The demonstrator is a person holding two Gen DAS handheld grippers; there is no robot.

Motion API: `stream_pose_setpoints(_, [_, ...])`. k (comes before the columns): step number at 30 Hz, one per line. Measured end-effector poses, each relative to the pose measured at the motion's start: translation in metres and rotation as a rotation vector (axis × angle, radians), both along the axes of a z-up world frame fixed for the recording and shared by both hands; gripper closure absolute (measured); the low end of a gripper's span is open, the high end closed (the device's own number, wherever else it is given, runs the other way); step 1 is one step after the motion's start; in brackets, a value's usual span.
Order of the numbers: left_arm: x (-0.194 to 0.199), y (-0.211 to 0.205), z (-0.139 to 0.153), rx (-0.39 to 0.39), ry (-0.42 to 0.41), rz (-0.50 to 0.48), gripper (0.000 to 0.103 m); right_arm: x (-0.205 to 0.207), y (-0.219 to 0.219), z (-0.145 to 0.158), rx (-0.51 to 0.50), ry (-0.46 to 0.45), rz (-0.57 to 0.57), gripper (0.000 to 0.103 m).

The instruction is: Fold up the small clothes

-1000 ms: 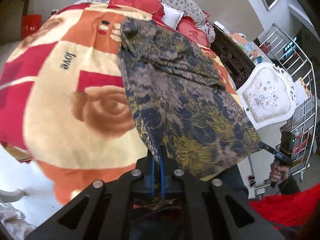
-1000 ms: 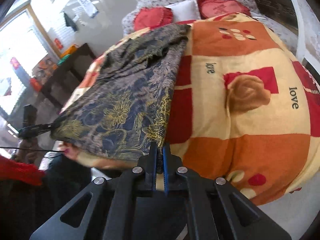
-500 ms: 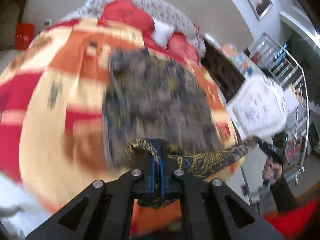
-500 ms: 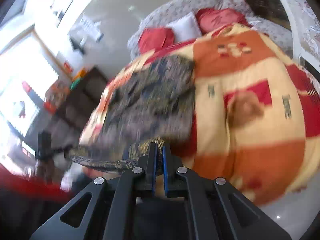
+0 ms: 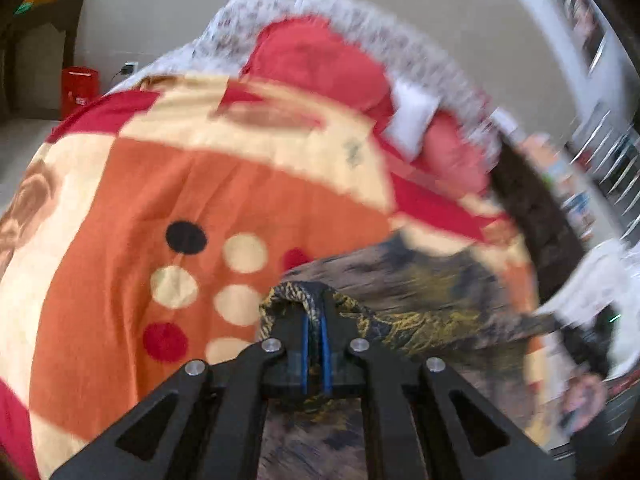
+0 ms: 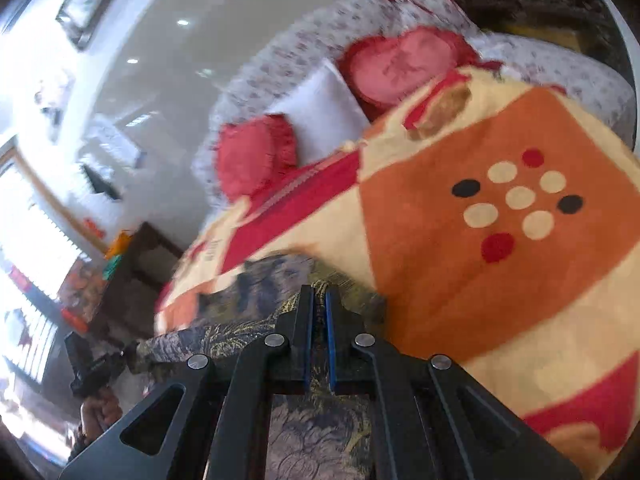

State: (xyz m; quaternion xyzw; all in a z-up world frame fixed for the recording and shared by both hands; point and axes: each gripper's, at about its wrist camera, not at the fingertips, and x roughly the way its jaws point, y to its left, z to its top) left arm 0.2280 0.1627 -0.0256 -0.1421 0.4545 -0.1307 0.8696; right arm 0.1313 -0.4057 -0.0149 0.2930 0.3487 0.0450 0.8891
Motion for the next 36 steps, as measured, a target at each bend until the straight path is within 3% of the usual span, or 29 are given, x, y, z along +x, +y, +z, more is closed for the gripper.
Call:
stream_pose_setpoints(2, [0.01, -0.004, -0.017, 0.051, 0.046, -0.01, 0.095, 0.018, 0.003, -0.013, 0.013, 0.049, -0.027, 0.078])
stream_pose_setpoints(5, [0.019, -0.001, -0.02, 0.033, 0.067, -0.035, 0.091, 0.026, -0.004, -0.024, 0.068, 0.081, -0.054, 0.077])
stream_pose_setpoints(10, [0.013, 0.01, 0.003, 0.005, 0.049, -0.121, 0.076, 0.012, -0.017, -0.007, 0.057, 0.011, -0.064, 0.074])
stream_pose_setpoints(12, [0.01, 0.012, 0.009, 0.002, 0.036, -0.143, 0.056, 0.0, -0.017, 0.005, 0.018, -0.031, -0.061, 0.069])
stream_pose_setpoints(13, [0.008, 0.011, 0.014, 0.046, 0.01, -0.118, 0.043, -0.007, -0.016, 0.01, -0.007, -0.04, -0.057, 0.069])
stream_pose_setpoints(14, [0.006, 0.01, 0.019, 0.085, -0.018, -0.084, 0.019, -0.013, -0.012, 0.013, -0.04, -0.047, -0.043, 0.068])
stream_pose_setpoints(15, [0.003, 0.014, 0.023, 0.105, -0.05, -0.051, 0.015, -0.015, -0.007, 0.016, -0.065, -0.051, -0.023, 0.068])
stream_pose_setpoints(17, [0.0, 0.024, 0.03, 0.124, -0.091, 0.03, 0.017, -0.019, 0.013, 0.018, -0.12, -0.051, 0.042, 0.068])
stream_pose_setpoints(18, [-0.005, 0.027, 0.034, 0.125, -0.119, 0.075, 0.024, -0.019, 0.022, 0.018, -0.137, -0.053, 0.071, 0.068])
stream_pose_setpoints(19, [-0.009, 0.025, 0.037, 0.108, -0.134, 0.076, 0.028, -0.017, 0.036, 0.018, -0.168, -0.048, 0.11, 0.068])
stream_pose_setpoints(21, [-0.021, 0.007, 0.038, 0.072, -0.153, 0.008, 0.046, -0.01, 0.062, 0.017, -0.239, -0.032, 0.173, 0.069])
stream_pose_setpoints(22, [-0.028, -0.009, 0.037, 0.072, -0.159, -0.054, 0.07, -0.005, 0.074, 0.015, -0.271, -0.032, 0.202, 0.069])
stream_pose_setpoints(23, [-0.034, -0.026, 0.034, 0.079, -0.158, -0.128, 0.085, 0.002, 0.085, 0.012, -0.304, -0.019, 0.221, 0.069])
stream_pose_setpoints(26, [-0.051, -0.085, 0.01, 0.149, -0.091, -0.36, 0.088, 0.03, 0.11, -0.008, -0.384, 0.106, 0.239, 0.069])
stream_pose_setpoints(29, [-0.043, -0.121, -0.022, 0.333, -0.004, -0.394, 0.088, 0.055, 0.128, -0.028, -0.441, 0.207, 0.249, 0.069])
stream_pose_setpoints(32, [-0.014, -0.125, -0.035, 0.422, 0.044, -0.318, 0.087, 0.077, 0.138, -0.048, -0.479, 0.328, 0.269, 0.069])
stream_pose_setpoints(35, [0.021, -0.102, -0.012, 0.394, -0.015, -0.165, 0.087, 0.093, 0.144, -0.049, -0.513, 0.384, 0.262, 0.068])
stream_pose_setpoints(36, [0.028, -0.088, 0.005, 0.39, -0.071, -0.075, 0.087, 0.097, 0.145, -0.038, -0.509, 0.337, 0.251, 0.069])
